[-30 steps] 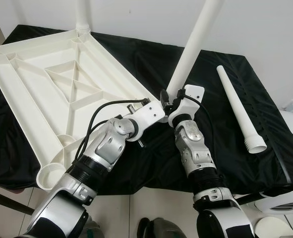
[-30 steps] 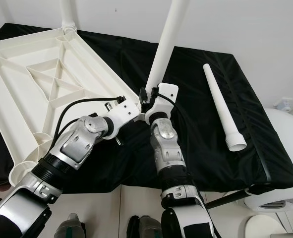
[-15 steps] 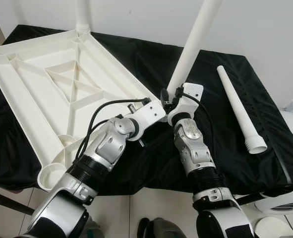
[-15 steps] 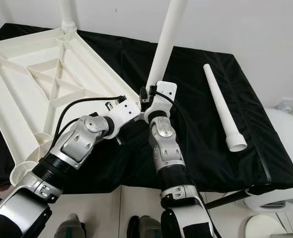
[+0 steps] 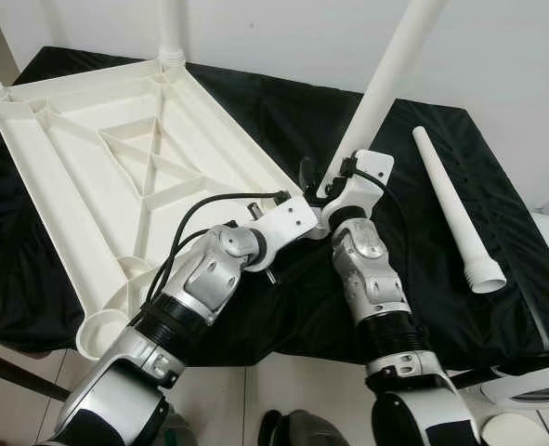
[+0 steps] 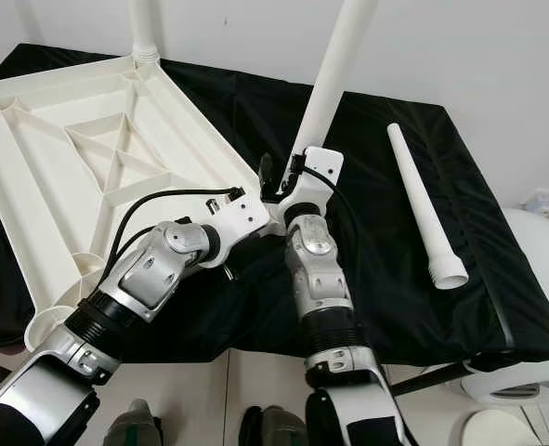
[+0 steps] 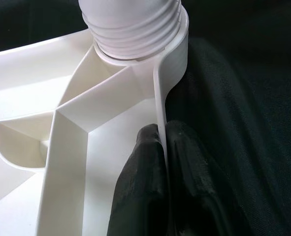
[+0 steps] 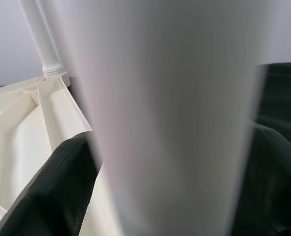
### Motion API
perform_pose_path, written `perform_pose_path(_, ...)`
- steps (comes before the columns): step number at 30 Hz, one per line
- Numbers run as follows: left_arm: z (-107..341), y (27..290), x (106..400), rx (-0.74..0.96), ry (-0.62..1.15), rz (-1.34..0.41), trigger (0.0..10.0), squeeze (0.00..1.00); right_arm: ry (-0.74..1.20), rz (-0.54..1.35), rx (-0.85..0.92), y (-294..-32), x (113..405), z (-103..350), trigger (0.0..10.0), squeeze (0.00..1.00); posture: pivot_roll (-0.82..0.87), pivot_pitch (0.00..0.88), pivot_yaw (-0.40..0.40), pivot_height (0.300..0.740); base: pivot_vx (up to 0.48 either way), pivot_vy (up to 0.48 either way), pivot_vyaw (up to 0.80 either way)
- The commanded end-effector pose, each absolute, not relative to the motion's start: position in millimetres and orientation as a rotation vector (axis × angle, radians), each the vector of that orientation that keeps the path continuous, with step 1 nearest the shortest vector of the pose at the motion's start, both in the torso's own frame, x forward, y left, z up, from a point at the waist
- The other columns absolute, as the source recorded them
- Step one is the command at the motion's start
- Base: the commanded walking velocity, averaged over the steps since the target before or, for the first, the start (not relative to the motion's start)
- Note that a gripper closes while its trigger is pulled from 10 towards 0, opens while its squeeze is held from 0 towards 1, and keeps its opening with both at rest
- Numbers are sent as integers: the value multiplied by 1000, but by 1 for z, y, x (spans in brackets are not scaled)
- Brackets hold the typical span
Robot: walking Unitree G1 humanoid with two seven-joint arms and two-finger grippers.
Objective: Building children table
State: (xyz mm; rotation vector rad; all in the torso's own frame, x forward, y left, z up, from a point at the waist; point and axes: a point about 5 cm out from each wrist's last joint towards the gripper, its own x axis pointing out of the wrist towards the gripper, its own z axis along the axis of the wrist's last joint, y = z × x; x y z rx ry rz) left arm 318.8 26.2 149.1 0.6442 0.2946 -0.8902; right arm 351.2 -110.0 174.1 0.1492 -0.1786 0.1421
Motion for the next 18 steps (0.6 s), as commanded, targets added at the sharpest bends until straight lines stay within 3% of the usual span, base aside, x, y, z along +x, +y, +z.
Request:
perform_pose_path(1,152,14,314,662,256,-946,10000,0,-165,162,156,-122,350,165,10000,0,74,32,-125,740,0,0,0)
perform_pose_path(8,153,13,314,659,254,-947,10000,0,-153,409,92,-148,345,153,10000,0,70,29,-128,740,0,0,0)
perform_pose_path(18,153,12,314,661,250,-949,10000,0,-126,570,32,-168,347,150,10000,0,69,21,-124,740,0,0,0)
